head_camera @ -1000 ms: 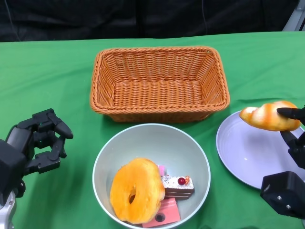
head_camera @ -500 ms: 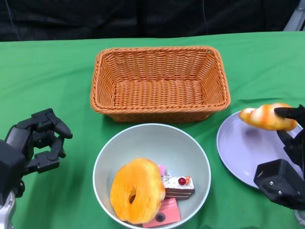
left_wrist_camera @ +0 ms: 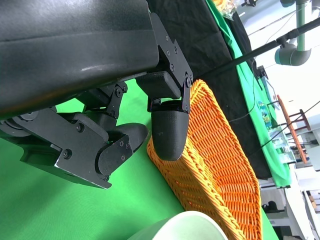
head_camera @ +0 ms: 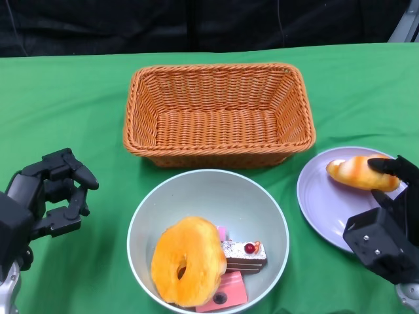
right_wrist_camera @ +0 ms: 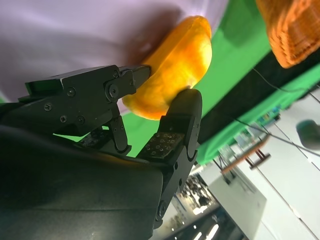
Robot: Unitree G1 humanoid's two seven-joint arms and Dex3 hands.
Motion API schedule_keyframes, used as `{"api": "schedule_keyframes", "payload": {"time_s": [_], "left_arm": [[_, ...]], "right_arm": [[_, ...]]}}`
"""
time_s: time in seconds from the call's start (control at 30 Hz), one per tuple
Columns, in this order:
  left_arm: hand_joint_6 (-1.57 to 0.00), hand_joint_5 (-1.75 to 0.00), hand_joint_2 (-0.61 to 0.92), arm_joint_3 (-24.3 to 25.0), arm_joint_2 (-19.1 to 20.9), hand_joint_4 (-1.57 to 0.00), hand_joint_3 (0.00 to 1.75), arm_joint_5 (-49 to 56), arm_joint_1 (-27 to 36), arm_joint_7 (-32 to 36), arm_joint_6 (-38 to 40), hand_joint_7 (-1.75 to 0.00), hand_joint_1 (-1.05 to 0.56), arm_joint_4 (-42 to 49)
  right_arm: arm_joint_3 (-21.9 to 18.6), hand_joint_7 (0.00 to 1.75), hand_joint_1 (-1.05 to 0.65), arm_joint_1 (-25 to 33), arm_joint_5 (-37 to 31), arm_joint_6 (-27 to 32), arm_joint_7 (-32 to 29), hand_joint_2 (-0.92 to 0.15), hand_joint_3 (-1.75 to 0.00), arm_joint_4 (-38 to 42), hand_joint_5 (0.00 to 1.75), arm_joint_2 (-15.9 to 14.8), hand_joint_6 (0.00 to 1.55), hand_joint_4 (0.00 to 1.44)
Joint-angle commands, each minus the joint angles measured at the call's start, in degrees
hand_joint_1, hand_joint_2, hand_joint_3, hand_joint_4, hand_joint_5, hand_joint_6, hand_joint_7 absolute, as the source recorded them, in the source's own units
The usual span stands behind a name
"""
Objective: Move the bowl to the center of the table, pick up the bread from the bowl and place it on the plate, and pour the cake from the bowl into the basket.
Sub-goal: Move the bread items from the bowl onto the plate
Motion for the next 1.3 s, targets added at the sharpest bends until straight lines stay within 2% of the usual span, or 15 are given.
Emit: {"api": "schedule_keyframes", "payload": {"time_s": [0.03, 0.13, 0.3, 0.37, 0.47, 0.63, 0.77, 0.83, 0.87, 0.97, 1.07, 1.2, 1.23, 1.3], "left_arm": [[-0.74, -1.7, 0.59, 0.2, 1.29, -0.74, 1.06, 0.0, 0.03, 0.41, -0.16, -1.41, -0.05, -0.33], [-0.73, -1.7, 0.6, 0.25, 1.27, -0.74, 1.06, -0.33, -0.04, -0.28, -0.17, -1.41, -0.04, -0.39], [-0.74, -1.69, 0.6, 0.35, 1.14, -0.74, 1.06, -0.5, -0.11, -0.42, -0.42, -1.41, -0.04, -0.24], [-0.74, -1.69, 0.6, 0.33, 1.15, -0.73, 1.05, -0.47, -0.1, -0.38, -0.31, -1.41, -0.04, -0.26], [-0.73, -1.7, 0.6, 0.38, 1.11, -0.74, 1.05, -0.57, -0.15, -0.43, -0.06, -1.41, -0.03, -0.27], [-0.74, -1.69, 0.6, 0.08, 1.19, -0.74, 1.05, 0.07, -0.28, 0.17, -0.1, -1.41, -0.03, -0.15], [-0.73, -1.69, 0.59, 0.06, 1.1, -0.74, 1.06, 0.04, -0.32, 0.13, -0.09, -1.42, -0.03, -0.14], [-0.73, -1.69, 0.59, 0.08, 1.02, -0.74, 1.07, -0.09, -0.28, -0.05, -0.11, -1.43, -0.02, -0.21], [-0.73, -1.7, 0.59, 0.05, 1.01, -0.74, 1.07, -0.02, -0.25, 0.02, -0.2, -1.43, -0.02, -0.21], [-0.73, -1.7, 0.58, -0.02, 0.98, -0.75, 1.08, 0.16, -0.17, 0.33, -0.15, -1.43, -0.03, -0.29], [-0.74, -1.71, 0.57, -0.04, 0.96, -0.75, 1.09, 0.19, -0.16, 0.37, -0.21, -1.42, -0.03, -0.25], [-0.74, -1.71, 0.57, -0.04, 0.94, -0.74, 1.09, 0.18, -0.15, 0.34, -0.23, -1.42, -0.03, -0.26], [-0.74, -1.71, 0.57, -0.08, 0.94, -0.74, 1.1, 0.19, -0.17, 0.26, -0.24, -1.42, -0.03, -0.25], [-0.73, -1.72, 0.59, -0.05, 0.88, -0.74, 1.08, 0.04, -0.16, -0.03, -0.17, -1.41, -0.02, -0.26]], "right_arm": [[0.45, 0.28, -0.07, 0.4, 1.12, 1.67, 2.09, -0.92, -0.02, -0.19, 1.37, -0.48, 0.99, 0.73], [0.71, 0.2, -0.09, 1.22, 1.84, 3.59, 4.75, -0.92, -0.02, -2.01, 1.13, -0.01, 1.03, 0.8], [1.22, 0.13, -0.08, 2.99, 2.44, 6.89, 7.76, -0.92, -0.03, -6.15, 1.15, 0.47, 1.07, 0.8], [1.72, 0.08, -0.13, 3.79, 1.74, 8.71, 7.82, -0.92, -0.02, -8.15, 0.9, 0.45, 1.09, 0.81], [2.29, 0.04, -0.21, 5.23, 0.83, 11.27, 7.02, -0.91, -0.01, -12.06, 0.77, 0.98, 1.07, 0.8], [3.34, 0.0, -0.31, 7.52, -1.91, 14.23, 5.39, -0.9, 0.0, -19.27, 0.73, 1.7, 0.98, 0.7], [3.85, 0.01, -0.35, 7.99, -3.63, 13.08, 2.03, -0.88, 0.0, -20.42, 1.03, 1.98, 0.87, 0.5], [3.88, 0.0, -0.37, 8.43, -3.86, 13.09, 1.27, -0.89, 0.0, -21.35, 1.07, 2.18, 0.83, 0.44], [3.89, 0.0, -0.38, 9.03, -3.74, 12.32, 0.99, -0.89, 0.0, -22.33, 1.06, 2.16, 0.81, 0.42], [3.78, 0.0, -0.46, 11.06, -2.65, 10.4, 2.12, -0.92, -0.02, -25.83, 0.9, 2.13, 0.69, 0.37], [3.77, 0.0, -0.52, 13.22, -1.5, 9.32, 4.92, -0.92, -0.05, -29.87, 0.81, 1.99, 0.63, 0.38], [3.41, 0.0, -0.54, 14.16, -1.47, 9.58, 6.44, -0.92, -0.07, -31.73, 0.76, 2.17, 0.61, 0.39], [3.93, 0.0, -0.54, 17.33, 1.66, 10.24, 12.3, -0.92, -0.07, -38.48, 0.76, 1.65, 0.61, 0.39], [4.72, 0.0, -0.57, 22.63, 6.45, 12.16, 21.88, -0.92, -0.09, -49.99, 0.54, 0.73, 0.56, 0.41]]}}
